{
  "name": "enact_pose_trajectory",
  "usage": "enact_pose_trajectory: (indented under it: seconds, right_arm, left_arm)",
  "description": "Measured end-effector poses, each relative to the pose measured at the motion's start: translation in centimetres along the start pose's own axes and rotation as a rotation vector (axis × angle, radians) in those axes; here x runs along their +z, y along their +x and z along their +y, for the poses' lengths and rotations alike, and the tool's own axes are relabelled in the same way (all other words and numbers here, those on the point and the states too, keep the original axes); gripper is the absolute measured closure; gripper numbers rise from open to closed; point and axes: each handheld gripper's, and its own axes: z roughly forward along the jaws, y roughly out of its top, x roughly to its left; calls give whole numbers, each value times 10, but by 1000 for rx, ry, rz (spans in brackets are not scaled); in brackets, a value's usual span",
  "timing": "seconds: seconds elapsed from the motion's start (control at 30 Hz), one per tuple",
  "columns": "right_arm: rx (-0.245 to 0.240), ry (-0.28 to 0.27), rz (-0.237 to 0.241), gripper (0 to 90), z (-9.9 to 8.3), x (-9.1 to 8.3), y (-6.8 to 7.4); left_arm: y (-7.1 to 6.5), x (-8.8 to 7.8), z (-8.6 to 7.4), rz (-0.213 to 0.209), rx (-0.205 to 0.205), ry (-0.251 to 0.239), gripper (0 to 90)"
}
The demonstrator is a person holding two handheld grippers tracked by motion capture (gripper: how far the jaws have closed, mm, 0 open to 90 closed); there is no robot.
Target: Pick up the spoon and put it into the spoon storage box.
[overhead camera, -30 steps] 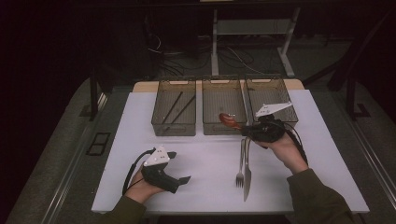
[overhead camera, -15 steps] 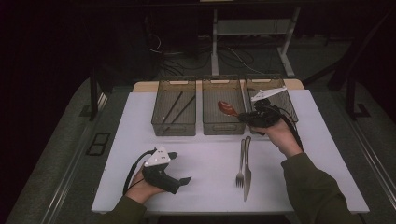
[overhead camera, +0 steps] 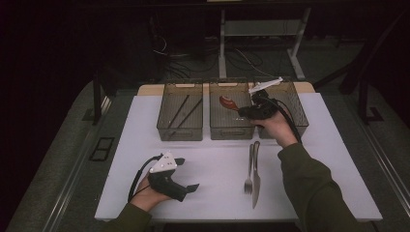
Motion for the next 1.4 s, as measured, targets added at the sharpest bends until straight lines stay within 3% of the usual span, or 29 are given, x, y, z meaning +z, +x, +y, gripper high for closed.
enact_pose_trajectory:
  seconds: [0.47, 0.7, 1.0, 1.07, 1.23, 1.4]
  right_arm:
    - [13, 28, -38, 814, 20, 34, -10]
    - [36, 41, -49, 814, 17, 49, -15]
    - [41, 52, -50, 803, 15, 53, -16]
    - [57, 44, -47, 686, 14, 54, -16]
    - [66, 44, -67, 548, 13, 55, -14]
    - [79, 17, -51, 439, 11, 47, -13]
  left_arm:
    - [-1, 1, 0, -14, 2, 4, 0]
    - [-1, 1, 1, -17, 14, 6, 0]
    - [-1, 1, 1, -18, 10, 8, 0]
    - [-1, 1, 1, -18, 10, 8, 0]
    - [-1, 1, 0, -19, 12, 12, 0]
    - [-1, 1, 0, -15, 9, 6, 0]
